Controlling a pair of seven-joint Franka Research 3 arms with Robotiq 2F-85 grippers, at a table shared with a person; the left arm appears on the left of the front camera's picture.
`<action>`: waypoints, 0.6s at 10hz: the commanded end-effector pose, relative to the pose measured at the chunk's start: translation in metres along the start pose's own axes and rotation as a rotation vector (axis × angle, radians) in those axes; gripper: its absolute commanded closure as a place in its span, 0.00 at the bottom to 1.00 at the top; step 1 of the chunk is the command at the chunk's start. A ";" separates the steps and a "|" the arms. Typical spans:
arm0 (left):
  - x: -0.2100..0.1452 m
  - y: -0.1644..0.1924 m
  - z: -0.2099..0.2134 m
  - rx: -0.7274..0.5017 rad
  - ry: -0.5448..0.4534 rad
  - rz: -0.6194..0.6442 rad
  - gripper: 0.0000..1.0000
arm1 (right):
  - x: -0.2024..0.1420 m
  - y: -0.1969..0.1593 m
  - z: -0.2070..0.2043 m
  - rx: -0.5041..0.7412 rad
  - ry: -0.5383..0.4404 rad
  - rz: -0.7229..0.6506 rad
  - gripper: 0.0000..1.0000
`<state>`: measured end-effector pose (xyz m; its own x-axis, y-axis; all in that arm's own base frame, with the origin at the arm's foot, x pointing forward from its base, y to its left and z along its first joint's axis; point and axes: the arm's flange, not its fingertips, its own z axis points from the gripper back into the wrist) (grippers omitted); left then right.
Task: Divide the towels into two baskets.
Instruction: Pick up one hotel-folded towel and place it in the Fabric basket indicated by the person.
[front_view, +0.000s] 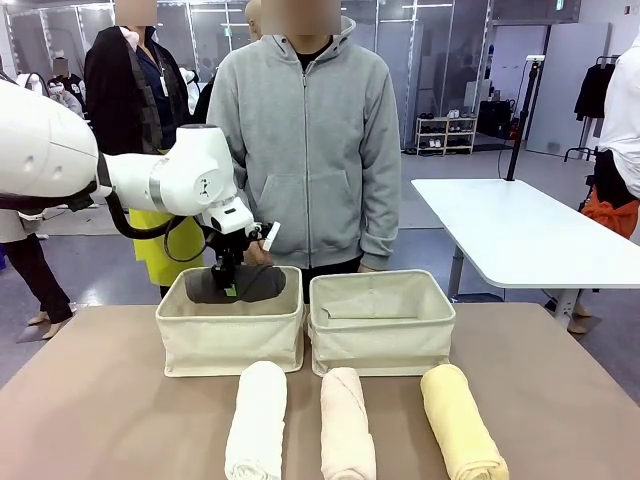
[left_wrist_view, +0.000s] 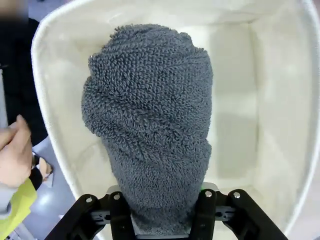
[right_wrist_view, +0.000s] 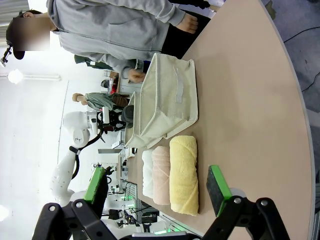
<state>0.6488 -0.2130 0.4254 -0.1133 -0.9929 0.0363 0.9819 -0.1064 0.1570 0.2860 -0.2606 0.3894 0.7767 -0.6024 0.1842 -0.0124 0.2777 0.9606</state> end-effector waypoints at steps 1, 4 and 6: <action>0.004 0.013 -0.014 0.000 -0.008 0.024 0.58 | -0.001 0.003 0.001 0.009 -0.006 0.005 0.00; 0.006 0.014 -0.030 -0.019 0.046 0.017 0.26 | -0.001 0.003 0.001 0.009 -0.006 0.005 0.00; 0.005 0.012 -0.027 -0.019 0.028 0.026 0.00 | -0.001 0.003 0.001 0.009 -0.006 0.005 0.00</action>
<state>0.6629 -0.2233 0.3917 -0.1013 -0.9948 0.0122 0.9859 -0.0987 0.1352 0.2860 -0.2606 0.3894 0.7767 -0.6023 0.1842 -0.0125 0.2777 0.9606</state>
